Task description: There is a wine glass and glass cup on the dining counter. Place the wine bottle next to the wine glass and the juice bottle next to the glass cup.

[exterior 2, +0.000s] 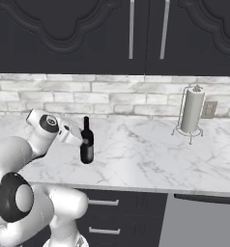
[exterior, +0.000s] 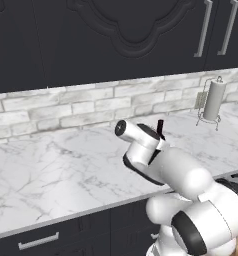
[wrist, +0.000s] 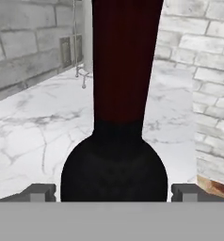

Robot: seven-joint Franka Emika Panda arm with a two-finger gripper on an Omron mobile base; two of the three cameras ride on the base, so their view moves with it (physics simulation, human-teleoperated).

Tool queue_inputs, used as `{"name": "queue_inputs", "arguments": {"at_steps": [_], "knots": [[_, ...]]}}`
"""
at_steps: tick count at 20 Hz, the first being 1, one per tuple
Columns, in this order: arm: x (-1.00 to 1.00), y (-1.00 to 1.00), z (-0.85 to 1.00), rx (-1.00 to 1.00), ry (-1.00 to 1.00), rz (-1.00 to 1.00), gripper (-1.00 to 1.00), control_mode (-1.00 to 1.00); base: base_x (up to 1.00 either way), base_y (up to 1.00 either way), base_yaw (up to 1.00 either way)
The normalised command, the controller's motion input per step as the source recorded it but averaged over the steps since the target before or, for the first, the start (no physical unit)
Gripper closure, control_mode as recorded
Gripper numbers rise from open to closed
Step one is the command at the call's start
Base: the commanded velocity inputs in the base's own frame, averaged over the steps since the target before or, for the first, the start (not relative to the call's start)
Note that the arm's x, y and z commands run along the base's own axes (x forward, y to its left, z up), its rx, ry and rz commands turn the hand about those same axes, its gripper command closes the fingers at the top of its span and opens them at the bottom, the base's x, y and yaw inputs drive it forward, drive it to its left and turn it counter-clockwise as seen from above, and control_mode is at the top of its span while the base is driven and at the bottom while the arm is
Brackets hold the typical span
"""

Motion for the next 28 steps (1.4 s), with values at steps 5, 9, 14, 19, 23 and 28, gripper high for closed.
{"name": "queue_inputs", "arguments": {"at_steps": [5, 9, 14, 19, 23, 28], "knots": [[-0.40, 0.44, 0.17, -0.01, -0.10, -0.22, 1.00, -1.00, 0.00, 0.00, 0.00], [-0.40, 0.44, 0.14, -0.02, -0.16, -0.30, 1.00, -1.00, 0.00, 0.00, 0.00], [-0.38, 0.43, 0.16, -0.01, -0.14, -0.27, 1.00, -1.00, 0.00, 0.00, 0.00], [-0.37, 0.27, 0.19, 0.00, -0.03, -0.23, 1.00, -1.00, 0.00, 0.00, 0.00], [-0.35, 0.20, 0.14, 0.00, 0.00, -0.19, 1.00, -1.00, 0.00, 0.00, 0.00], [-0.12, 0.10, 0.04, 0.01, 0.02, -0.08, 1.00, -1.00, 0.00, 0.00, 0.00]]}}
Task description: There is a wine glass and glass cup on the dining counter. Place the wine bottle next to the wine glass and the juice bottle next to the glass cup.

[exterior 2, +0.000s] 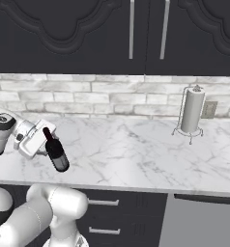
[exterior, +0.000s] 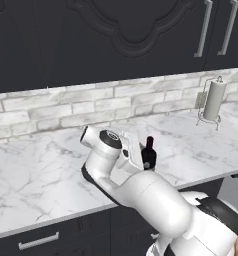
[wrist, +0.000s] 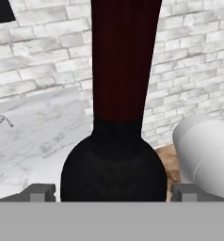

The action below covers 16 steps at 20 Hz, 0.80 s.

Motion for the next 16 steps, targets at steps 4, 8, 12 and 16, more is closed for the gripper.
{"name": "queue_inputs", "arguments": {"at_steps": [4, 8, 12, 16], "knots": [[0.00, 0.00, 0.00, 0.00, 0.00, 0.00, 1.00, -1.00, 0.00, 0.00, 0.00], [0.00, 0.00, 0.00, 0.00, 0.00, 0.00, 1.00, -1.00, 0.00, 0.00, 0.00], [0.00, 0.00, 0.00, 0.00, 0.00, 0.00, 1.00, -1.00, 0.00, 0.00, 0.00], [0.00, 0.00, 0.00, 0.00, 0.00, 0.00, 1.00, -1.00, 0.00, 0.00, 0.00]]}}
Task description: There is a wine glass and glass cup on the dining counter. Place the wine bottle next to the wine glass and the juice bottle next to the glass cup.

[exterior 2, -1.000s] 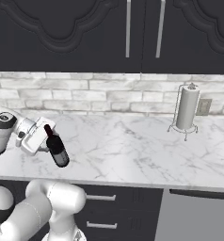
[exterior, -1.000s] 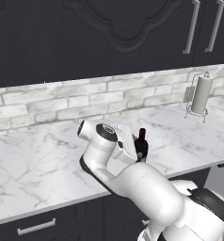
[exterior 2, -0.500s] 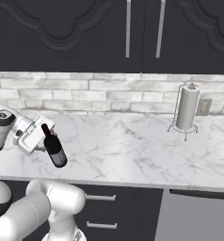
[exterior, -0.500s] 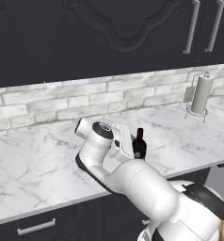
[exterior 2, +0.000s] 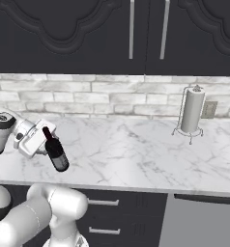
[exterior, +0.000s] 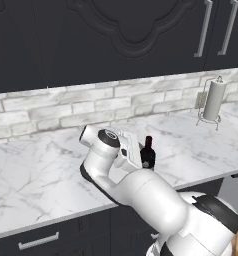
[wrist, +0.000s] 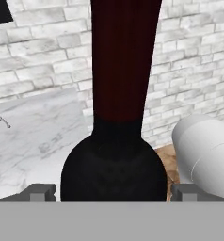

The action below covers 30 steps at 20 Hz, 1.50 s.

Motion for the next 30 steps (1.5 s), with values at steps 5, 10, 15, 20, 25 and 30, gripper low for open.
{"name": "queue_inputs", "arguments": {"at_steps": [5, 10, 15, 20, 25, 30], "knots": [[0.00, 0.00, 0.00, 0.00, 0.00, 0.00, 1.00, 1.00, -0.02, 0.00, 0.00], [0.00, 0.00, 0.00, 0.00, 0.00, 0.00, 1.00, 1.00, -0.47, 0.08, 0.02], [0.00, 0.00, 0.00, 0.00, 0.00, 0.00, 1.00, 1.00, -0.61, 0.17, 0.19], [0.00, 0.00, 0.00, 0.00, 0.00, 0.00, 1.00, 1.00, -0.26, 0.12, 0.85], [0.00, 0.00, 0.00, 0.00, 0.00, 0.00, 1.00, 1.00, -0.06, 0.00, 1.00], [0.00, 0.00, 0.00, 0.00, 0.00, 0.00, 1.00, 1.00, -0.04, 0.00, 1.00]]}}
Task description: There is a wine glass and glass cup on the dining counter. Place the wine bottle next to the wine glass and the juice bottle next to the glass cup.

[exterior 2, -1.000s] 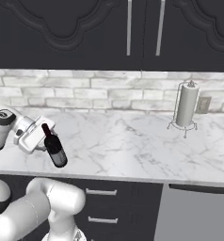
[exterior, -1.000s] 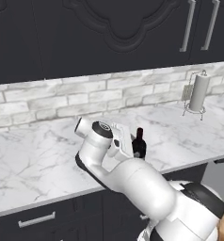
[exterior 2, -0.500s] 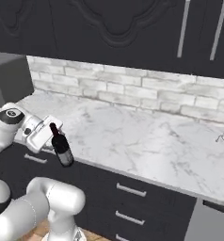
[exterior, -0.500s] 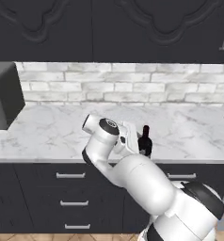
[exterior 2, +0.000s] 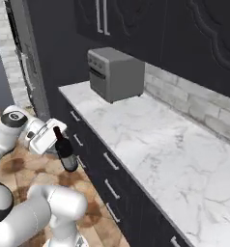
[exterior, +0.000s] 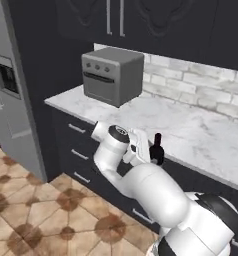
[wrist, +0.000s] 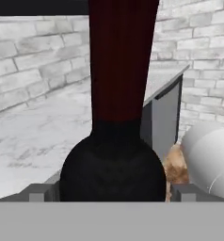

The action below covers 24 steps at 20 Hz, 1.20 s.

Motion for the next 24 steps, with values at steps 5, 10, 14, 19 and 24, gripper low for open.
{"name": "queue_inputs", "arguments": {"at_steps": [5, 10, 14, 19, 24], "knots": [[0.00, 0.00, 0.00, 0.00, 0.00, 0.00, 1.00, 1.00, -0.04, 0.00, 1.00], [0.00, 0.00, 0.00, 0.00, 0.00, 0.00, 1.00, 1.00, -0.03, 0.00, 1.00], [0.00, 0.00, 0.00, 0.00, 0.00, 0.00, 1.00, 1.00, -0.03, 0.00, 1.00], [0.00, 0.00, 0.00, 0.00, 0.00, 0.00, 1.00, 1.00, -0.02, 0.00, 1.00], [0.00, 0.00, 0.00, 0.00, 0.00, 0.00, 1.00, 1.00, 0.04, 0.00, 0.98]]}}
